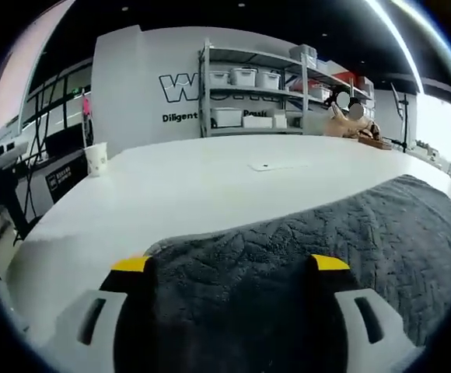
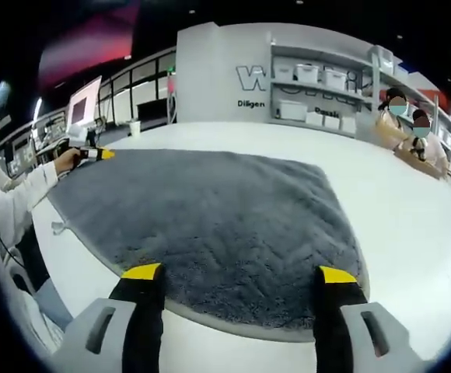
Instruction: Open the folded towel by lifting each exposed corner and separating the folded layers until the towel lies flat within the target outline without major curled edges
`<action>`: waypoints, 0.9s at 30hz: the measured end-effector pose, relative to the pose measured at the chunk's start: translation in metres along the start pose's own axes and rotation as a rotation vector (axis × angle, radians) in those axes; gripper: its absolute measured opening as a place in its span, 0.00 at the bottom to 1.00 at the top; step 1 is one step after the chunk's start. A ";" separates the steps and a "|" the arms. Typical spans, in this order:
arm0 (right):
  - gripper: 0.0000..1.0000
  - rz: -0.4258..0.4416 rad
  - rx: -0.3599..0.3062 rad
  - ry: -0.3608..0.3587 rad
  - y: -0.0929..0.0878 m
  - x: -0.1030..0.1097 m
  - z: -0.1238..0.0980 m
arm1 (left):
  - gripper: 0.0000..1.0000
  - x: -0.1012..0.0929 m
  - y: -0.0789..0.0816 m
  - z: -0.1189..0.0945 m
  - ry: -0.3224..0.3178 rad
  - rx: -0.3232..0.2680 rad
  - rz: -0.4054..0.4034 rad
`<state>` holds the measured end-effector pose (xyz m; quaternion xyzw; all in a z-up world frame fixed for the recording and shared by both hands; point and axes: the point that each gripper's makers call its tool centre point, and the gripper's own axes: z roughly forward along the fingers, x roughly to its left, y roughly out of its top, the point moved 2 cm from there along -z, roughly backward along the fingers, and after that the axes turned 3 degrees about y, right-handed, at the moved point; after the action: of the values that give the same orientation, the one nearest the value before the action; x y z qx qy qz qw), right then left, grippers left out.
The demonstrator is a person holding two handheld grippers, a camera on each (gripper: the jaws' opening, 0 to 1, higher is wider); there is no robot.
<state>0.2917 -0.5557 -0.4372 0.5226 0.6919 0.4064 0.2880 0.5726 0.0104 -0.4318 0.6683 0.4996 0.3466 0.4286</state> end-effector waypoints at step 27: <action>0.76 -0.005 -0.011 0.008 0.001 0.000 0.000 | 0.80 0.003 0.001 0.001 -0.004 0.000 0.006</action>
<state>0.2922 -0.5558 -0.4360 0.5175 0.6922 0.4116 0.2890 0.5743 0.0125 -0.4316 0.6705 0.4968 0.3466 0.4283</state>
